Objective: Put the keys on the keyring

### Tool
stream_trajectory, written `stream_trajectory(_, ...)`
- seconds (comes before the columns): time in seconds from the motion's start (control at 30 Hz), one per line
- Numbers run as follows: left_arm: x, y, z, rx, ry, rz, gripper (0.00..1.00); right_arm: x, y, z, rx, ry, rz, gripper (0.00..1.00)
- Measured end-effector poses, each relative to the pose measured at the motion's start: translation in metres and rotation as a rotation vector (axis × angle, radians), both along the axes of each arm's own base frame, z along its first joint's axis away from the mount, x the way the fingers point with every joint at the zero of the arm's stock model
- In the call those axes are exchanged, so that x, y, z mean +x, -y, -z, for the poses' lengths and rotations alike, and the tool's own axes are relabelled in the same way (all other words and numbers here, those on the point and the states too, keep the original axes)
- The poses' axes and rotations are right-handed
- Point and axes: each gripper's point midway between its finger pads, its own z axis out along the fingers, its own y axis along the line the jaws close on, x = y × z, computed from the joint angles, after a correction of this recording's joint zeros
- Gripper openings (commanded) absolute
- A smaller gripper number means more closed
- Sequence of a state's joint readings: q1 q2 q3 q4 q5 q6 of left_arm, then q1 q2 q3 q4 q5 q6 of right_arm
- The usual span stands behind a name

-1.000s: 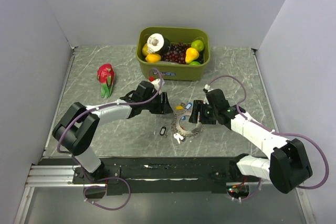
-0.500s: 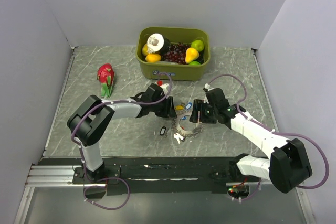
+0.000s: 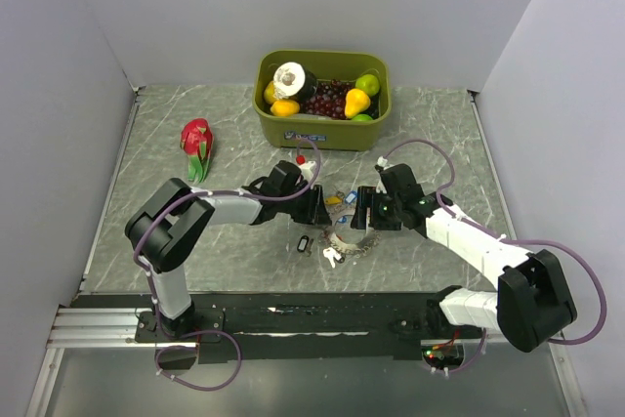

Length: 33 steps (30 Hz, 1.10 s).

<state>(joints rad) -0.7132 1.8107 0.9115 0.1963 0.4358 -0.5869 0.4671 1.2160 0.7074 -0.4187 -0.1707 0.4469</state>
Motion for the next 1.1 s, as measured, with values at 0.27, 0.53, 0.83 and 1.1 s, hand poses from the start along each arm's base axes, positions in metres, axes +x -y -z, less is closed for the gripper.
stream_trajectory(0.27, 0.003, -0.004, 0.005, 0.037, 0.031, -0.003, 0.22, 0.001, -0.002, -0.001, 0.008, 0.004, -0.004, 0.75)
stream_trajectory(0.53, -0.018, 0.003, 0.004, 0.0, 0.029, 0.085, 0.11, 0.001, -0.003, 0.005, 0.004, -0.014, -0.009, 0.75)
stream_trajectory(0.83, -0.04, 0.009, -0.026, -0.136, 0.053, 0.181, 0.59, 0.007, -0.008, 0.005, 0.012, -0.018, -0.01, 0.75)
stream_trajectory(1.1, -0.005, 0.005, -0.031, -0.063, 0.102, 0.066, 0.55, -0.001, 0.004, -0.002, 0.012, 0.002, 0.073, 0.75)
